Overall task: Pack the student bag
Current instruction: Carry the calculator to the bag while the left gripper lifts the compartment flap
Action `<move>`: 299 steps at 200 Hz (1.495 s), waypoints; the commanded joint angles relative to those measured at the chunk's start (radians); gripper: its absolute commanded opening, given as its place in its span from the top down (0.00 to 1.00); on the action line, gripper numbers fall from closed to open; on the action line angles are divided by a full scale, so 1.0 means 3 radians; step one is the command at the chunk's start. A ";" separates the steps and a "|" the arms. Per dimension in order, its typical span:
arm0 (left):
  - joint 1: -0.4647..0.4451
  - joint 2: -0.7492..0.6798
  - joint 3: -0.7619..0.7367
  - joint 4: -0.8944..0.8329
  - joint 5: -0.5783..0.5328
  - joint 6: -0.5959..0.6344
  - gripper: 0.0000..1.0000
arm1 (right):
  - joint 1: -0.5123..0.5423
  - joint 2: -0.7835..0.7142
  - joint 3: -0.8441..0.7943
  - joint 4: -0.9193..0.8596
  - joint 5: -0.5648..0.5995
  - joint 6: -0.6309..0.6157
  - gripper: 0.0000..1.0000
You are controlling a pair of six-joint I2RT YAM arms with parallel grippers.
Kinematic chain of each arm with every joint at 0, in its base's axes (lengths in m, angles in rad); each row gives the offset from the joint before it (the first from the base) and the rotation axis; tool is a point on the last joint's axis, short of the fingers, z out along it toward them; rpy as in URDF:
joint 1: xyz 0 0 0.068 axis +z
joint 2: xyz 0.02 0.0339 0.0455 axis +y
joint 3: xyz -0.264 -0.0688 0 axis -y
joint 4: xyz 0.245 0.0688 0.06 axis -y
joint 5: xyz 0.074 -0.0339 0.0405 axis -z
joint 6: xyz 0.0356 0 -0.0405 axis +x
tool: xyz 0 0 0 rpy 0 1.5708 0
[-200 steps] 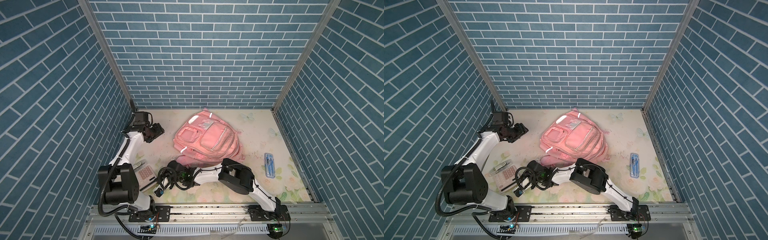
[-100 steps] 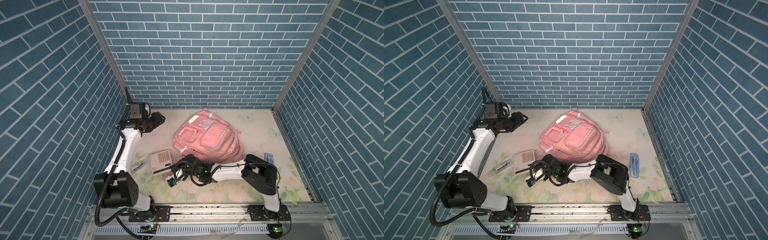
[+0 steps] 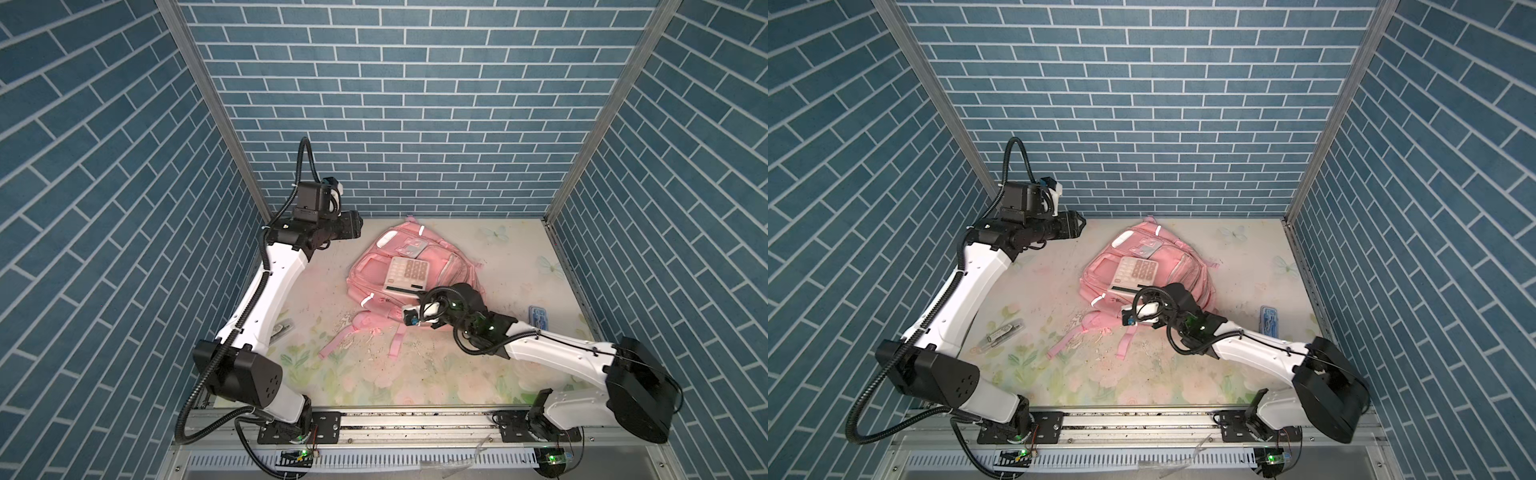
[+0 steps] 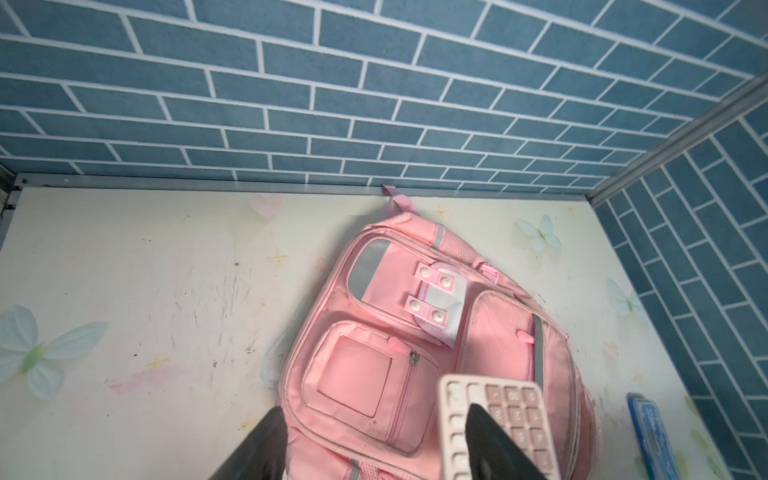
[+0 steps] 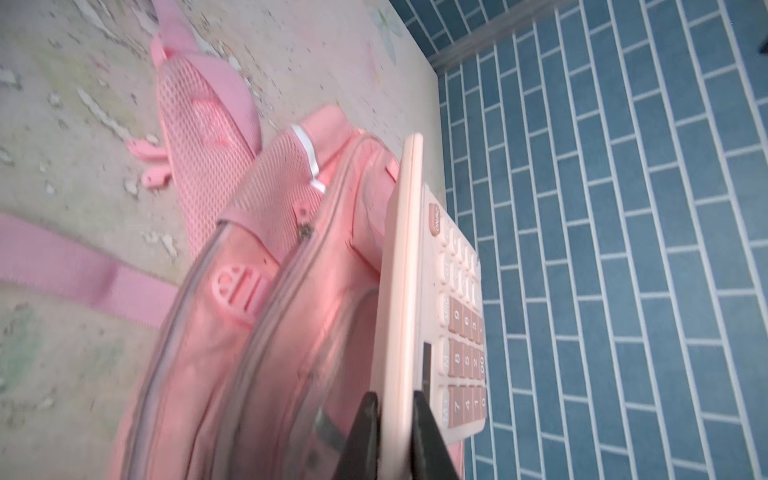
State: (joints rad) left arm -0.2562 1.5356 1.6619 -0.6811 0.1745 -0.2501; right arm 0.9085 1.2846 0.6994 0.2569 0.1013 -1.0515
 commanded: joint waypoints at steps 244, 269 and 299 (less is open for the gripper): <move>-0.2236 0.1147 -0.1082 0.1554 -0.1661 0.0885 0.32 | -0.1627 -0.1665 -0.0436 -0.1460 0.0054 0.0522 1.00; -0.2174 0.1120 -0.0976 0.1466 -0.1722 0.0783 0.80 | -0.1627 -0.1722 -0.0435 -0.1525 0.0049 0.0523 1.00; -0.2028 0.0824 -0.1013 0.1545 -0.1567 0.0597 1.00 | -0.1628 -0.1820 -0.0404 -0.1612 -0.0039 0.0570 1.00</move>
State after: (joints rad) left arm -0.9134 1.8633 1.3441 -0.2134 -0.2771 -0.0116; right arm 0.4248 0.7780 0.5747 -0.2165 0.1127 -0.9161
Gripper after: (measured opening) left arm 0.079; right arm 0.138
